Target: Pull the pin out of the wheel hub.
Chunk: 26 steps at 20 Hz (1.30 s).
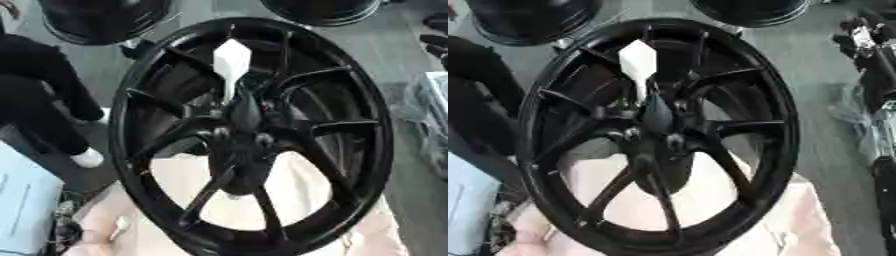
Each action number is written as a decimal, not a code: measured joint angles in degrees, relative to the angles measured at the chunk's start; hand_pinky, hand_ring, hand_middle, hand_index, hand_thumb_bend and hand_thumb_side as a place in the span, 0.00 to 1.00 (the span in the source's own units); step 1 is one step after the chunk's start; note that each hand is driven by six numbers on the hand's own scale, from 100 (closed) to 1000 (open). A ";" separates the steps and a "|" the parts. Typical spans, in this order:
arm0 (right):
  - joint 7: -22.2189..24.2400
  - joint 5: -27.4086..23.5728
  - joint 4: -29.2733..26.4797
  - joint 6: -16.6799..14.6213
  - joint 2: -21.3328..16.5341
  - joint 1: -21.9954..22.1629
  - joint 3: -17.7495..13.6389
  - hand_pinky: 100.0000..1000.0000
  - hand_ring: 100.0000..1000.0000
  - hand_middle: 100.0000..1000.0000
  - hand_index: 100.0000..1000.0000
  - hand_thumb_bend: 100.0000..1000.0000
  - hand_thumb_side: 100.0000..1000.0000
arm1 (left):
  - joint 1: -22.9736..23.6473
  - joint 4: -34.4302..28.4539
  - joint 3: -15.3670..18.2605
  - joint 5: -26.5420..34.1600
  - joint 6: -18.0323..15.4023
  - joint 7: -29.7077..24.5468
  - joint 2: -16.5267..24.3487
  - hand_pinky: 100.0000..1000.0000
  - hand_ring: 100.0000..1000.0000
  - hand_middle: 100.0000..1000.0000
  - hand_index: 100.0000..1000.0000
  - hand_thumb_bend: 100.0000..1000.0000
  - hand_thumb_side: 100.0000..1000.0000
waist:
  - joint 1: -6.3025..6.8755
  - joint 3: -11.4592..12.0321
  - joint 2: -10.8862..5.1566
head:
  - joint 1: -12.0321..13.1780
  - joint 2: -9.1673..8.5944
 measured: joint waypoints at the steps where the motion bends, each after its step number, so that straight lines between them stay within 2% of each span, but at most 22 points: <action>1: 0.00 0.00 0.08 0.00 0.00 0.00 -0.01 0.94 0.82 0.80 0.95 0.00 0.57 | -0.01 0.00 0.00 0.00 0.00 0.00 0.00 0.76 0.81 0.81 0.84 0.09 0.69 | 0.01 -0.02 0.01 | -0.10 0.00; 7: -0.33 0.00 0.49 0.20 0.00 0.00 -0.50 0.94 0.81 0.80 0.95 0.00 0.57 | -2.98 0.90 -0.04 -0.04 0.46 -0.46 0.59 0.76 0.82 0.83 0.85 0.06 0.67 | 0.39 -0.46 0.08 | -0.37 0.00; 12: -0.49 0.03 0.88 0.44 -0.05 0.51 -0.50 0.94 0.81 0.80 0.95 0.00 0.57 | -10.99 6.22 -1.08 0.59 0.95 -0.69 7.47 0.76 0.82 0.83 0.84 0.03 0.66 | 1.60 -0.32 -0.42 | -0.55 0.13; 15: -0.49 0.12 1.06 0.51 -0.22 0.89 -0.49 0.94 0.81 0.80 0.95 0.00 0.57 | -17.46 13.36 -2.23 2.35 1.35 -0.93 12.60 0.76 0.81 0.82 0.84 0.03 0.67 | 2.15 -0.28 -1.36 | -0.67 0.58; 19: -0.38 0.33 1.37 0.61 -0.55 1.34 -0.47 0.94 0.81 0.80 0.95 0.00 0.57 | -26.13 25.39 -4.96 4.78 2.21 -2.70 17.42 0.75 0.81 0.81 0.83 0.02 0.69 | 2.45 -0.23 -1.60 | -0.70 0.88; 23: -0.30 0.63 1.61 0.68 -0.58 1.91 -0.46 0.94 0.81 0.80 0.95 0.00 0.57 | -34.60 37.32 -7.84 4.45 2.78 -5.69 18.79 0.75 0.81 0.81 0.83 0.02 0.71 | 2.47 -0.08 -1.88 | -0.98 1.15; 26: -0.27 0.87 1.70 0.66 -0.59 2.15 -0.45 0.94 0.81 0.80 0.95 0.00 0.57 | -40.31 46.23 -9.59 1.27 3.08 -8.04 18.69 0.75 0.80 0.80 0.83 0.00 0.72 | 2.45 0.02 -1.94 | -1.28 1.18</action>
